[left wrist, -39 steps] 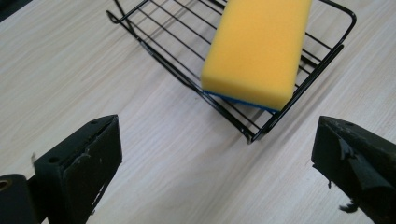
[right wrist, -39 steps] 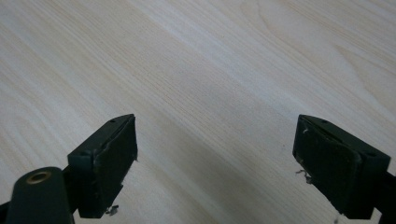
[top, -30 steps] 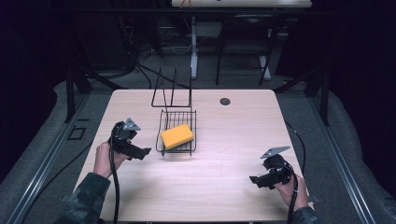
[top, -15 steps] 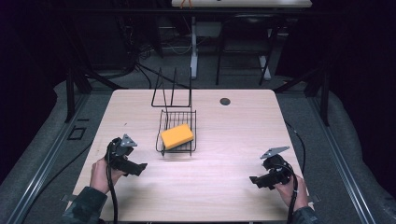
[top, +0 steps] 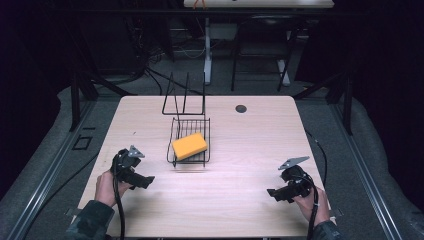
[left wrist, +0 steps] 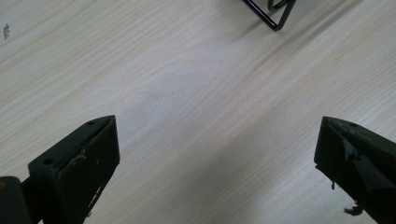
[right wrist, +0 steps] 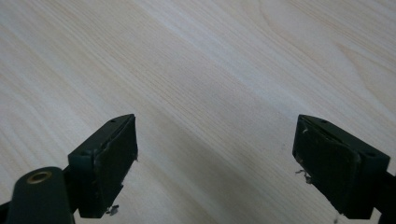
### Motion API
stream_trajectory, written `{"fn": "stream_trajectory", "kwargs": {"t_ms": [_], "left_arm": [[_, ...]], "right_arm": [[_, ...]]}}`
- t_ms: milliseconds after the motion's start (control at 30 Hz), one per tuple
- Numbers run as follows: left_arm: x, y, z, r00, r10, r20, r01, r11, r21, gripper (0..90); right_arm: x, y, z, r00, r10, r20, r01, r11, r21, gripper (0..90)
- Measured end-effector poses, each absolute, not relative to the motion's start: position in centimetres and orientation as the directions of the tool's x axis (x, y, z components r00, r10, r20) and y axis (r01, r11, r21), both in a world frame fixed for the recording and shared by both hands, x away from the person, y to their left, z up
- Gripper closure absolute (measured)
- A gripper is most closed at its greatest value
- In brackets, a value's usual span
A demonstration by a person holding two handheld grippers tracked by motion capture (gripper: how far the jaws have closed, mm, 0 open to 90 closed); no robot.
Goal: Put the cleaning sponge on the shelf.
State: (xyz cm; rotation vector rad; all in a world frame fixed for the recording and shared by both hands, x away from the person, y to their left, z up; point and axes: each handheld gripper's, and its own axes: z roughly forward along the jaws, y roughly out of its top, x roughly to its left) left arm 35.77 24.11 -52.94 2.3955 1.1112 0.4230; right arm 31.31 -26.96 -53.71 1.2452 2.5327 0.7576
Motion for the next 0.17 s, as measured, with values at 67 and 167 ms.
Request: {"fn": "stream_trajectory", "kwargs": {"t_ms": [67,167], "left_arm": [[35.85,24.1,-52.98,0.626,0.776,0.08,0.635,-0.567,0.524,0.3],[35.97,23.95,-52.99,0.627,0.775,0.075,0.634,-0.564,0.529,0.4]], "right_arm": [[31.35,-26.97,-53.74,-0.613,0.789,0.035,0.68,0.505,0.531,13.5],[31.38,-27.0,-53.73,-0.62,0.784,0.027,0.673,0.513,0.533,13.5]]}}
